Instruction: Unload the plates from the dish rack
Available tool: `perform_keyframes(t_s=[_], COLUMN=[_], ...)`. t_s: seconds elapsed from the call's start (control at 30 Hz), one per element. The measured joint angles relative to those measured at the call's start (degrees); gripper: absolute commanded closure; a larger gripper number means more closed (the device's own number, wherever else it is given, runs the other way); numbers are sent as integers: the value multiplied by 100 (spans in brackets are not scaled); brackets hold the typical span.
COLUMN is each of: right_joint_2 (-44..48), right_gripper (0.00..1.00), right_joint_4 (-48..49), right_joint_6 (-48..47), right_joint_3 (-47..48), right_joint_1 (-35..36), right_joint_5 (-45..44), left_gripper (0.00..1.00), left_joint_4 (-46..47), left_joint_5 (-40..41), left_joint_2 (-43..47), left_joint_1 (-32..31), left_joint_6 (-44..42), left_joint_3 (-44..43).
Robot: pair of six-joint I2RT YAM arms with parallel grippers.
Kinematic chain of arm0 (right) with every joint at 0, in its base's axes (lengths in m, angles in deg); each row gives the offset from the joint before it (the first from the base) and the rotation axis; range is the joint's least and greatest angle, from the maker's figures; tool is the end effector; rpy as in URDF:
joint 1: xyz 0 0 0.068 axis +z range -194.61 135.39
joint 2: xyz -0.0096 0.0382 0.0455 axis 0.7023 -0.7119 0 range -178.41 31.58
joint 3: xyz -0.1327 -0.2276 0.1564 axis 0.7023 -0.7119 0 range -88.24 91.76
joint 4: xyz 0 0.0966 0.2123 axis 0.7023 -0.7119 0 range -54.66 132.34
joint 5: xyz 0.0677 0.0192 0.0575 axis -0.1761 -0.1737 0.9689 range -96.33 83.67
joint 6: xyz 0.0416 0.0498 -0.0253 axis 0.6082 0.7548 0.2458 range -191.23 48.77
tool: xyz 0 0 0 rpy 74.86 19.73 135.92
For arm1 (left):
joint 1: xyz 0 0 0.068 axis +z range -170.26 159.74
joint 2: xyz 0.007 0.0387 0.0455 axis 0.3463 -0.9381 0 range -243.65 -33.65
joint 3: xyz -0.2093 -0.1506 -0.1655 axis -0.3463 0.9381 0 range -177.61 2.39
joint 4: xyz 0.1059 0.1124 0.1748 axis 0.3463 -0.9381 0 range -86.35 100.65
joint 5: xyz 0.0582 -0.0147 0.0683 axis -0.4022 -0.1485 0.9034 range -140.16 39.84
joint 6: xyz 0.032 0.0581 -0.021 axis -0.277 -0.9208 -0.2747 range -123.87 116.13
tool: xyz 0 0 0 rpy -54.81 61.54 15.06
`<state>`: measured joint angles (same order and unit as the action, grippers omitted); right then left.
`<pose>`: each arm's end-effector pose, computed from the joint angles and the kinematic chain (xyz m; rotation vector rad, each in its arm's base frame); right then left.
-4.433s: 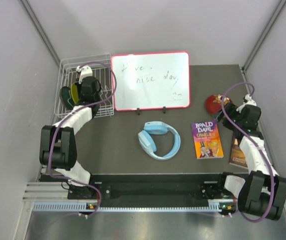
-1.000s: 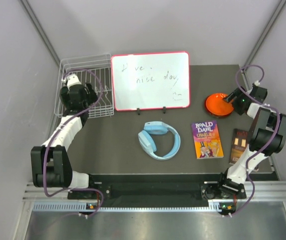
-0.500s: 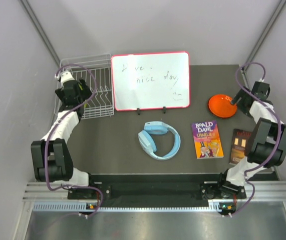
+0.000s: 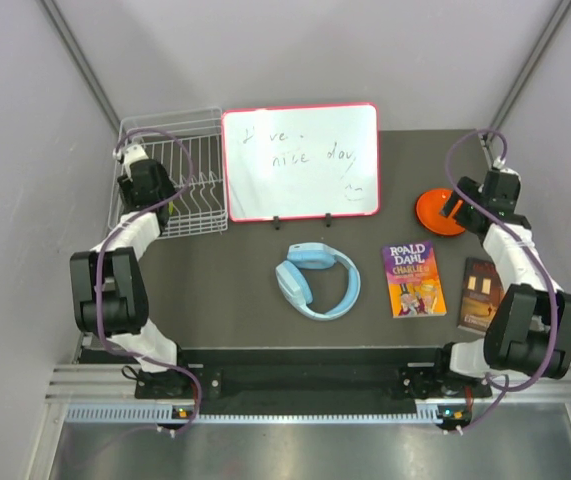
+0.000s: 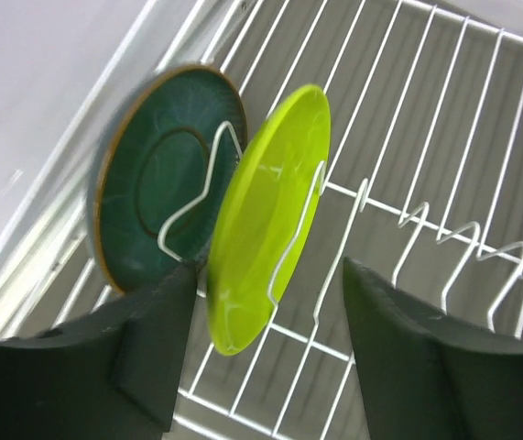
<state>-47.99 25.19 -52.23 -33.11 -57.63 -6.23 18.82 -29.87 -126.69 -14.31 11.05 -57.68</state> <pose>0.2767 -0.0639 0.2862 0.6327 2.2085 0.0559 0.3599 0.0571 0.2919 -0.5789 1.8976 0.2533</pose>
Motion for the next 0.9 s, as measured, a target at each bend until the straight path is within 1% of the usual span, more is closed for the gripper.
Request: perform_keyframes(t_s=[0.1, 0.13, 0.2, 0.27, 0.37, 0.53, 0.7, 0.8, 0.9], right_joint_2=[195, 262, 358, 448, 518, 573, 686, 881, 1169], right_gripper=[19, 20, 20, 19, 20, 20, 19, 18, 17], right_joint_4=[2, 2, -2, -4, 20, 39, 13, -48, -136], right_joint_6=[0, 0, 2, 4, 7, 7, 7, 4, 2], right_joint_3=[-157, -221, -323, -424, -551, -791, -938, -986, -990], right_joint_1=[146, 177, 216, 260, 319, 367, 417, 466, 505], right_joint_5=[0, -2, -4, -4, -4, -2, -7, -11, -37], left_gripper=[51, 52, 60, 79, 100, 100, 100, 100, 100], left_joint_4=[144, 201, 289, 348, 367, 313, 17, -9, -9], left_joint_5=[55, 76, 125, 179, 345, 306, 275, 501, 944], left_joint_2=[-205, -254, -321, -387, -442, -455, -455, -431, -297], left_joint_1=[0, 0, 0, 2, 2, 94, 92, 11, -212], left_joint_6=[-63, -76, -103, -122, -293, -455, -525, -632, -907], left_joint_3=[-2, -2, -2, -2, -2, -13, -214, -293, -293])
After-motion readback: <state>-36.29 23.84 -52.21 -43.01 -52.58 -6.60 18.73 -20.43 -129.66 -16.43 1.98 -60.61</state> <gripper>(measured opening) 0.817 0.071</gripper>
